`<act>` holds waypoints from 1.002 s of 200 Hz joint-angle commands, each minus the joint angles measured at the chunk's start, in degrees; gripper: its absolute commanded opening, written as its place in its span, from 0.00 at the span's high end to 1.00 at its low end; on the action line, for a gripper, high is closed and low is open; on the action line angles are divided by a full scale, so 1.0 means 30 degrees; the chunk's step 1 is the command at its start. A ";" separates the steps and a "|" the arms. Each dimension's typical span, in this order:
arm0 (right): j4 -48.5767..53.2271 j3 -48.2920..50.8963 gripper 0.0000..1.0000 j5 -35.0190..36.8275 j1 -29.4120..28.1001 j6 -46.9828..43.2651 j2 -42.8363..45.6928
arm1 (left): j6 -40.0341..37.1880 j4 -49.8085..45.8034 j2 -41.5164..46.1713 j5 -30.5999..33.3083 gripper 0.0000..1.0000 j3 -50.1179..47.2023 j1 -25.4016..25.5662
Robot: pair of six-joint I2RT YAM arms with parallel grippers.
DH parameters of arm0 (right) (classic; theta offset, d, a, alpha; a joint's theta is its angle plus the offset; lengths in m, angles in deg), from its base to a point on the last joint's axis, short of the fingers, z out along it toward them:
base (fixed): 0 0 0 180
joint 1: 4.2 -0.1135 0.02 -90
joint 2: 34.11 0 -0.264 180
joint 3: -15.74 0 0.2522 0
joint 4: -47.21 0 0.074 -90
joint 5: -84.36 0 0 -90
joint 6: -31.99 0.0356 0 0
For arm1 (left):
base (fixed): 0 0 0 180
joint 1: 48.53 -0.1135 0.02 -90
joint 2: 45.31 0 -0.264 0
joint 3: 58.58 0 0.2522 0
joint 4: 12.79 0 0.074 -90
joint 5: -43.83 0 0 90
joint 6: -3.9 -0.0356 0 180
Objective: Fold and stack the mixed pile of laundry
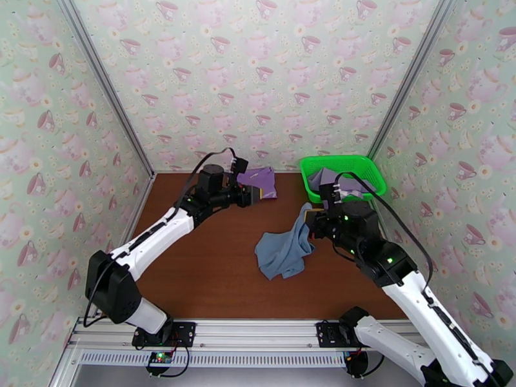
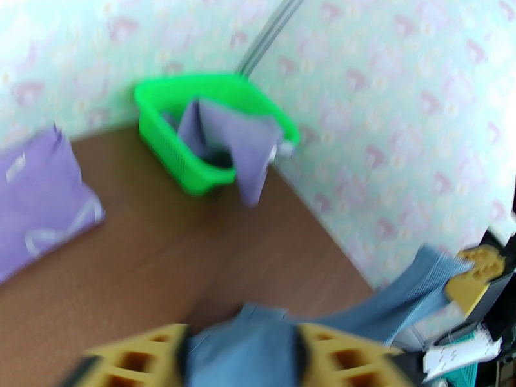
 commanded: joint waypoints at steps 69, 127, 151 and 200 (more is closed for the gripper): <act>0.4280 0.6014 1.00 -0.2680 -0.0033 0.6113 0.1734 | -0.5653 -0.9745 -1.2664 -0.0665 0.41 1.3384 0.2448; 0.4238 0.9877 1.00 -0.3208 -0.0015 0.9460 0.3878 | -1.0009 -1.7584 -1.9643 -0.0463 0.39 2.4054 0.4061; 0.3944 1.0973 1.00 -0.2906 -0.0029 1.0291 0.4376 | -1.1137 -1.7032 -1.9915 -0.1028 0.39 2.3020 0.4833; 0.3902 1.1439 1.00 -0.2707 -0.0007 1.0467 0.4279 | -1.1175 -1.4077 -2.0490 0.0730 0.40 2.1925 0.6154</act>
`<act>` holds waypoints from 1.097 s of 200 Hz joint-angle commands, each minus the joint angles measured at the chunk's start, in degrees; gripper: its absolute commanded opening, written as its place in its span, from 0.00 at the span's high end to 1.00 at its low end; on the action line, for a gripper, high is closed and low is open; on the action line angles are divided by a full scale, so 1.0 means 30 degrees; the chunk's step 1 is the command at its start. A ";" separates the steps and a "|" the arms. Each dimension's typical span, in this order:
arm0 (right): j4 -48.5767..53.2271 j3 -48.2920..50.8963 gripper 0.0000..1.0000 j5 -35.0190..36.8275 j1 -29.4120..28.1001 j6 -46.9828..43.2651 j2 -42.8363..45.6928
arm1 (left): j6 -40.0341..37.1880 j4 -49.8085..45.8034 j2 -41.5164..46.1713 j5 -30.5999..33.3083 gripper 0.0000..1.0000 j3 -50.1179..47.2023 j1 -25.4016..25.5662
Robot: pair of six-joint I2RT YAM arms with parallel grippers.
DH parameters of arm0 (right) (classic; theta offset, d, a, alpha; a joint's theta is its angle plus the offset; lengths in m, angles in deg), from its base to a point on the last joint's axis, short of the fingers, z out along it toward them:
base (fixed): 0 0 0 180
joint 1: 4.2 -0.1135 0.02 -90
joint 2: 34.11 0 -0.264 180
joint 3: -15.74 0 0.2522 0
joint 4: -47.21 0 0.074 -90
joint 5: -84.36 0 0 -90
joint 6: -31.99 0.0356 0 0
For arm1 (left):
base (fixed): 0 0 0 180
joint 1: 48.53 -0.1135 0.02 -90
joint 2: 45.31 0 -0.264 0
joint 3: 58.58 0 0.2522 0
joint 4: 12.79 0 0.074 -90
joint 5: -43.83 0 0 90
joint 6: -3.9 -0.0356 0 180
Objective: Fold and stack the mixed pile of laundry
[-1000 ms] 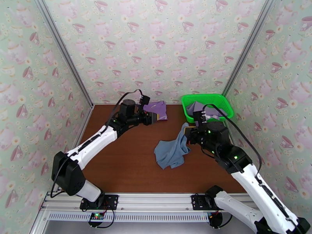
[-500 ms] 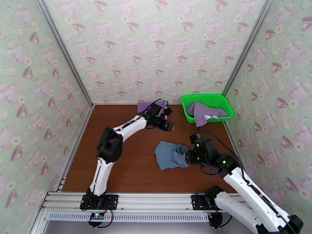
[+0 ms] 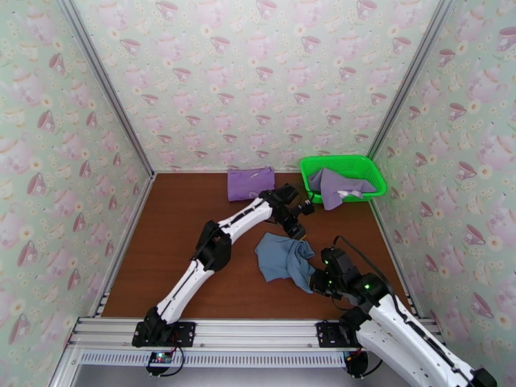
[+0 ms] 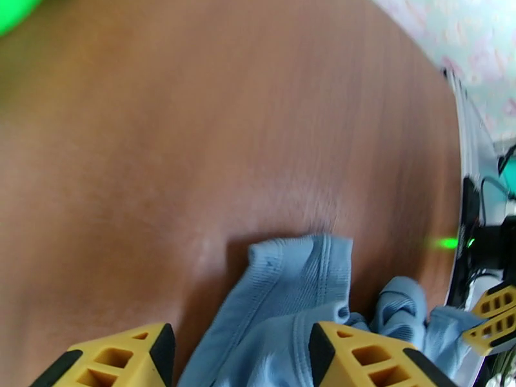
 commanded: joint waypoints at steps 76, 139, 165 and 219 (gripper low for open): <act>-0.0367 0.0210 1.00 0.0549 -0.0021 0.0647 -0.0651 | 0.1732 0.5626 -0.0386 0.1206 0.48 -0.1772 0.0812; -0.0376 -0.0196 1.00 0.0787 -0.0011 0.0487 -0.1245 | 0.0010 0.3821 -0.0884 0.2314 0.59 -0.2701 0.1021; -0.0184 -0.0670 1.00 0.1028 -0.0019 0.0211 -0.1511 | -0.0806 0.3293 -0.0601 0.3246 0.62 -0.3738 0.1577; -0.0056 -0.1356 1.00 0.1256 -0.0032 -0.0146 -0.1572 | -0.1359 0.3390 0.0984 0.4698 0.59 -0.6518 0.1914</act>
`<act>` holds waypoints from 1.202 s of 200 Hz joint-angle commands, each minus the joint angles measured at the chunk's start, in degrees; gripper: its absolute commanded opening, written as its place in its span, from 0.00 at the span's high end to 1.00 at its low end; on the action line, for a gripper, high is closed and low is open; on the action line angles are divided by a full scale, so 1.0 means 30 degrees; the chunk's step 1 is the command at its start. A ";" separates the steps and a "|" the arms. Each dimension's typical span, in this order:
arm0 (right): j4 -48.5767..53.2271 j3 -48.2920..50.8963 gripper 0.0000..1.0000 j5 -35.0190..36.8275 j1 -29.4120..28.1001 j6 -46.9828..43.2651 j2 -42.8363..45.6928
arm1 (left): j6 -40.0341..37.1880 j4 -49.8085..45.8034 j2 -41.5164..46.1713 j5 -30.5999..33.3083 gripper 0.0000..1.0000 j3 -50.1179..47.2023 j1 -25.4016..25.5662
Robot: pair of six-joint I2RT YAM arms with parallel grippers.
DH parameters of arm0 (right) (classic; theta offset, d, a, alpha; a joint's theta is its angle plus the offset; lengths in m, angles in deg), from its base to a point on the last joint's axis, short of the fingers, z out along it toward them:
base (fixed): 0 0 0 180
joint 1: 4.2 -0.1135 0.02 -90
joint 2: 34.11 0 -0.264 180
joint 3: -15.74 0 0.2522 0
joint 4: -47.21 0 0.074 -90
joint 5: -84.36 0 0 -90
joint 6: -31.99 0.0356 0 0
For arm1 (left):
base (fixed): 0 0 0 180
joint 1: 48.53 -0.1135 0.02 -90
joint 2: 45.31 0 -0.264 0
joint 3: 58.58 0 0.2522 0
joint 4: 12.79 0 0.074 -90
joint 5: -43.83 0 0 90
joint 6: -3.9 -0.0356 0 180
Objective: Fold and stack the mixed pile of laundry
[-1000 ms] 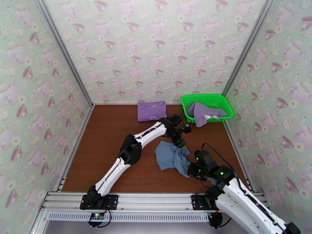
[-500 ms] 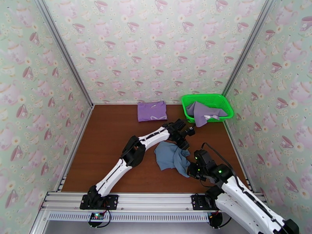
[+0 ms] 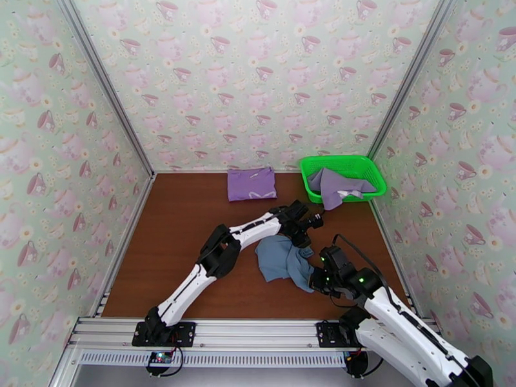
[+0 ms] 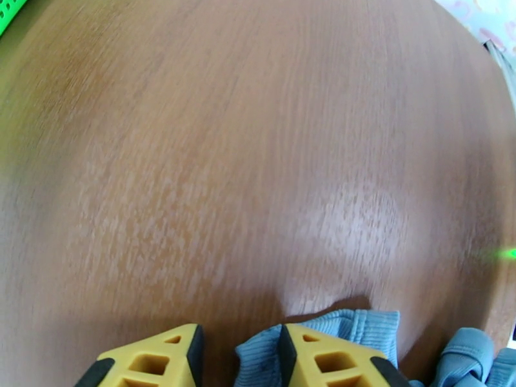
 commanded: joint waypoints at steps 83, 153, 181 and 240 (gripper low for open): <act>0.0328 -0.0867 1.00 0.0991 -0.0030 -0.0438 0.0796 | -0.0127 -0.3932 0.0207 -0.0124 1.00 -0.2041 0.0289; 0.0991 -0.5942 1.00 0.3116 -0.0015 -0.3304 -0.0128 | 0.7830 0.5840 1.0298 0.2431 1.00 -0.8927 -0.2500; 0.1218 -0.9825 1.00 0.3875 0.0001 -0.6248 -0.1154 | 0.8599 0.6746 1.4590 0.3604 1.00 -0.9865 -0.3304; -0.0236 -1.5908 1.00 0.3841 -0.0011 -1.1280 -0.2650 | 0.8505 0.6106 2.1633 0.5966 1.00 -1.1808 -0.4210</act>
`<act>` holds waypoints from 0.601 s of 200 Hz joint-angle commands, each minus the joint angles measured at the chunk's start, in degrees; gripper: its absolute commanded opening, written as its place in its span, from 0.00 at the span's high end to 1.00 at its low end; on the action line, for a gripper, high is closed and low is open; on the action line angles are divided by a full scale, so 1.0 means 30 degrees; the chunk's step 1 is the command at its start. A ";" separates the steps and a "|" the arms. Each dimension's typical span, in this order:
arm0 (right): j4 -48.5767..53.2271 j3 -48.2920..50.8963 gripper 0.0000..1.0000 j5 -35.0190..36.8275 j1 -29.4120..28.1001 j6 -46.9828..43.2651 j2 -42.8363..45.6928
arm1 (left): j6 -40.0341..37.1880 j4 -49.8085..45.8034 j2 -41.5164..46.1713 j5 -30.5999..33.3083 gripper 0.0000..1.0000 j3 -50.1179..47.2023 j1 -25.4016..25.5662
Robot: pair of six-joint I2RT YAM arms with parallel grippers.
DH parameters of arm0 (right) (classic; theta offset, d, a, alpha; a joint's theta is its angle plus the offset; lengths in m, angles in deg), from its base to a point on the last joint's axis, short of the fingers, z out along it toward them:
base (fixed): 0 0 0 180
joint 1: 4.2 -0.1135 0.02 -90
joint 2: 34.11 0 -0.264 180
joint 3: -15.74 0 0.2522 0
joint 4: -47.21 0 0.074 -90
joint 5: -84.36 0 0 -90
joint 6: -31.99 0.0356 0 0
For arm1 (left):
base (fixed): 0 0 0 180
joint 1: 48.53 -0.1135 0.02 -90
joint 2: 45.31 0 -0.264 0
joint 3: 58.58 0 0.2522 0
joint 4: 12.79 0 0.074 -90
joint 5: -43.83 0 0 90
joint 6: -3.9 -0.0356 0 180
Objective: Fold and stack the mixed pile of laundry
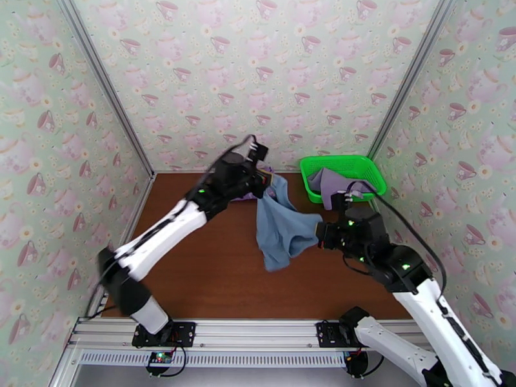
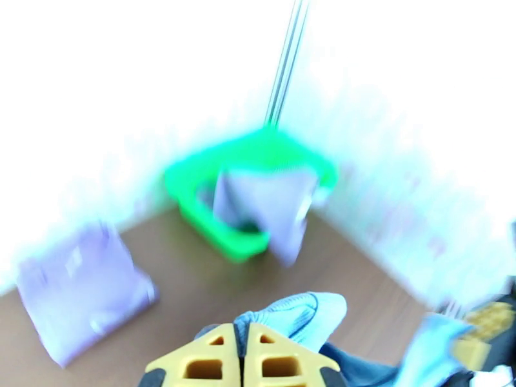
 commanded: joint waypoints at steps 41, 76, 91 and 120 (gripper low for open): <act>-0.3532 -0.4878 1.00 -0.3686 0.0003 -0.3534 -0.3056 | 0.0215 -0.1668 0.5022 0.3545 1.00 -0.2261 -0.0599; -0.5698 -0.7883 1.00 -0.8838 -0.0088 -0.2069 -0.6717 | -0.0094 -0.2616 0.7005 0.6367 1.00 -0.2525 -0.1849; -0.6260 -0.9365 1.00 -0.9910 -0.0450 -0.1723 -0.8485 | -0.0007 -0.2836 0.7476 0.6892 1.00 -0.2518 -0.2902; -0.6227 -1.2519 1.00 -1.0687 -0.1396 -0.2283 -1.1396 | 0.0243 -0.3107 0.7854 0.7253 1.00 -0.2412 -0.4969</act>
